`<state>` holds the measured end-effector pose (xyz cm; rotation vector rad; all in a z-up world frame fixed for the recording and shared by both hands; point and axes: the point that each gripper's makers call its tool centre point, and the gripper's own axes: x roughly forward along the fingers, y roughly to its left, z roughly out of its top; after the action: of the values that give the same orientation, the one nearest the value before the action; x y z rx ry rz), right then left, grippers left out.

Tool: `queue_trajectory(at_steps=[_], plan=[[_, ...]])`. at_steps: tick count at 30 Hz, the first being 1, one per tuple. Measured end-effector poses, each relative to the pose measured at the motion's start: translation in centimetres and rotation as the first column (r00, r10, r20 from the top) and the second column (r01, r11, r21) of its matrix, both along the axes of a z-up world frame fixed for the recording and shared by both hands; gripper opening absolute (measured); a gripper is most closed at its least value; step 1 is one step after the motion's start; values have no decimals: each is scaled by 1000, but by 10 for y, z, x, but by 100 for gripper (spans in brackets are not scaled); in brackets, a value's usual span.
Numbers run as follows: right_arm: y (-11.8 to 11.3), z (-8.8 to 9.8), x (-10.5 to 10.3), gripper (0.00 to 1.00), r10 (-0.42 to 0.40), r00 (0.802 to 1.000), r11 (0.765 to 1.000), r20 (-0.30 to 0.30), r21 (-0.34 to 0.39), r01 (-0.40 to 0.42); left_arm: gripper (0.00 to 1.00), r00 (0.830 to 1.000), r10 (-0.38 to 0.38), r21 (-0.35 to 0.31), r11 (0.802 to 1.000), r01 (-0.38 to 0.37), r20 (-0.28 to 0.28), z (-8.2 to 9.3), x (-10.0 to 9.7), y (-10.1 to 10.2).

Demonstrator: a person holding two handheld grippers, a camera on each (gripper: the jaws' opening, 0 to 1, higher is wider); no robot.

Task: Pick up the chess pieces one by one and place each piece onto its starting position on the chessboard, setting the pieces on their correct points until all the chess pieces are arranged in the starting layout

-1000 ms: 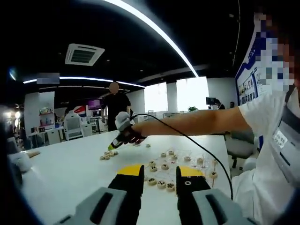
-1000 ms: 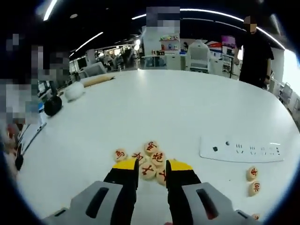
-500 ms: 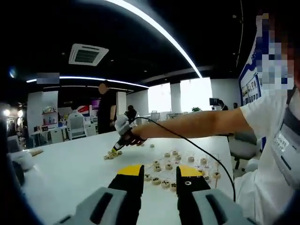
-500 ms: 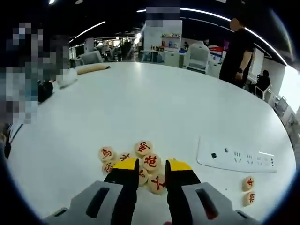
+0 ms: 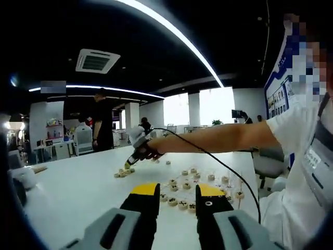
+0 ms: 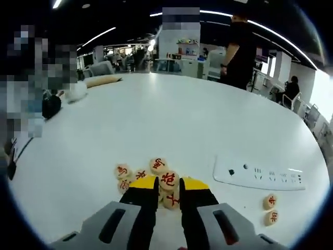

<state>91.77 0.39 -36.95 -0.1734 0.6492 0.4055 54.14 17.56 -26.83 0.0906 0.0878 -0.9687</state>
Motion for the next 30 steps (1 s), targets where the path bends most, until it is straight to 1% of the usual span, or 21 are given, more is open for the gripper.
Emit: queue_trajectory(at_steps=[2,3,5,7,8,11,12,13,14,15,16,18,19,20,21,22,25,27,28,29,30], plan=[[-3,9,-10,17,34,999,999,-7,6,-34,29,1000,-2,2,1000,2,-2,-1,0,-1],[-3,15,-15,17,50,999,998,-5,32,-50,29,1000,-4,3,1000,4,-4,-2,0,-2],[-12,24,-27,17,68,998,997,-7,37,-68,29,1000,-6,7,1000,6,-5,-2,-1,-3],[-18,31,-45,17,95,995,995,-7,43,-94,29,1000,-8,10,1000,8,-4,-2,-2,-5],[-21,33,-59,17,109,994,993,-8,44,-108,29,1000,-10,11,1000,10,-3,-2,-3,-7],[-35,41,-86,17,147,989,989,-8,37,-146,29,1000,-19,16,1000,19,2,0,-5,-10],[-39,42,-99,17,163,987,986,-7,38,-162,29,1000,-21,19,1000,21,2,0,-5,-12],[-43,46,-111,17,176,984,983,-7,55,-175,29,1000,-22,22,1000,22,1,-1,-5,-13],[-45,51,-121,17,188,982,979,8,78,-188,29,1000,-23,25,999,23,1,-1,-4,-14],[-52,53,-131,17,194,981,978,14,74,-194,29,1000,-24,27,999,24,0,-1,-4,-16],[-59,58,-136,17,198,980,977,28,70,-200,29,1000,-25,28,999,25,-1,-1,-4,-17],[-67,58,-160,17,228,973,972,38,55,-230,29,1000,-29,33,999,29,-1,-2,-5,-18],[-71,59,-171,17,234,971,969,44,65,-237,29,999,-32,36,999,32,-2,-2,-5,-19],[-73,58,-187,18,243,969,967,39,69,-246,29,999,-34,38,999,34,-2,-3,-6,-20],[-76,59,-200,17,254,966,964,42,73,-257,29,999,-35,38,999,35,-2,-3,-6,-20],[-78,60,-210,17,257,965,962,55,79,-261,29,999,-35,39,999,35,-4,-3,-6,-21],[-86,55,-240,17,281,958,957,62,59,-284,29,999,-34,45,998,34,-7,-6,-5,-22],[-90,54,-260,17,297,953,951,61,71,-301,29,999,-34,48,998,34,-6,-6,-6,-23],[-102,60,-251,17,303,951,948,61,81,-308,29,999,-34,48,998,34,-5,-6,-6,-23],[-104,60,-259,17,312,948,945,61,84,-317,29,999,-34,46,998,35,-4,-5,-7,-23],[-99,53,-280,18,322,945,941,62,85,-327,29,999,-35,44,998,35,-3,-5,-7,-23]])
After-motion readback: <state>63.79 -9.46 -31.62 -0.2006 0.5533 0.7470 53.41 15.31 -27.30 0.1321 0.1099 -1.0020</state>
